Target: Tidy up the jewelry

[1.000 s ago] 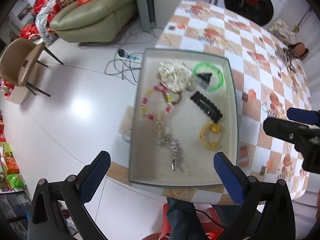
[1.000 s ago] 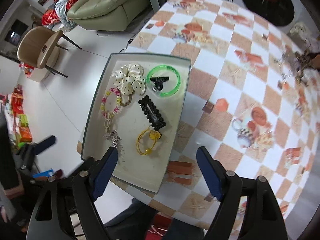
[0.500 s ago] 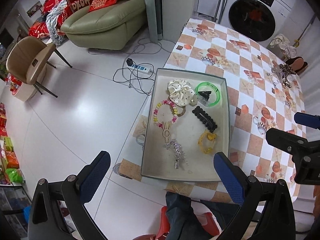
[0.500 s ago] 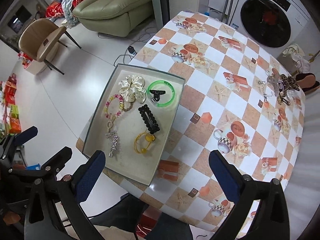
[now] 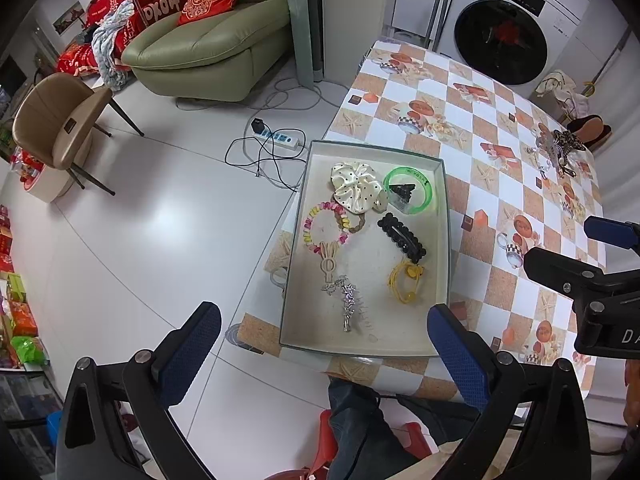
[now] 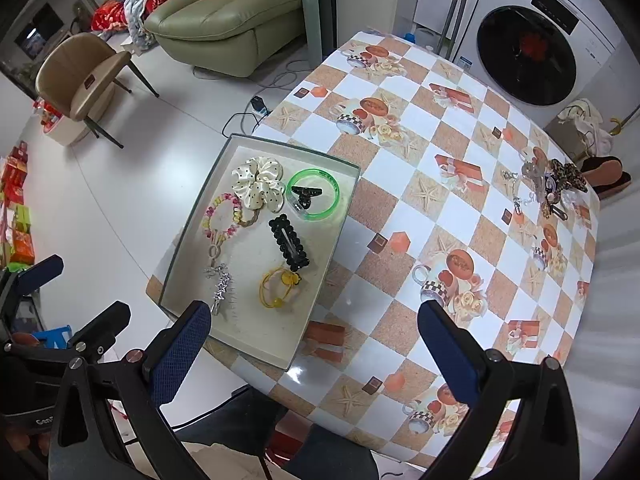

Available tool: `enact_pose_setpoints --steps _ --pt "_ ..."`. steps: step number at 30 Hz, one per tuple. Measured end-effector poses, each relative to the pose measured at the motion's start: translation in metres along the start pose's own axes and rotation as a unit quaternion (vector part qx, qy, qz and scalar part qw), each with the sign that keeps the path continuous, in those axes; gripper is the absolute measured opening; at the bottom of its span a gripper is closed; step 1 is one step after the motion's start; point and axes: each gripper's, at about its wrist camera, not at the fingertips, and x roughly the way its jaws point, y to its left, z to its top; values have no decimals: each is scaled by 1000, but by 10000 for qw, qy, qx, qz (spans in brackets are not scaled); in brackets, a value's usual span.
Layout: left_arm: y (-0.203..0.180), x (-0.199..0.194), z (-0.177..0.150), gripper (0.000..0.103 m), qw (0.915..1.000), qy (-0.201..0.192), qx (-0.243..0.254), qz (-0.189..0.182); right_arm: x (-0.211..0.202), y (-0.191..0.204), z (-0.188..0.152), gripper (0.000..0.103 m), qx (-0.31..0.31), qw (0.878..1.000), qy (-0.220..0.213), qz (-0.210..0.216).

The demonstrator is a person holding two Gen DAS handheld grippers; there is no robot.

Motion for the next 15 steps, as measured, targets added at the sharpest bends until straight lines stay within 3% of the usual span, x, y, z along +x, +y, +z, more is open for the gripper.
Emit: enact_pose_setpoints --steps 15 --pt "0 -1 0 103 10000 1 4 5 -1 2 1 103 -25 10000 -7 -2"
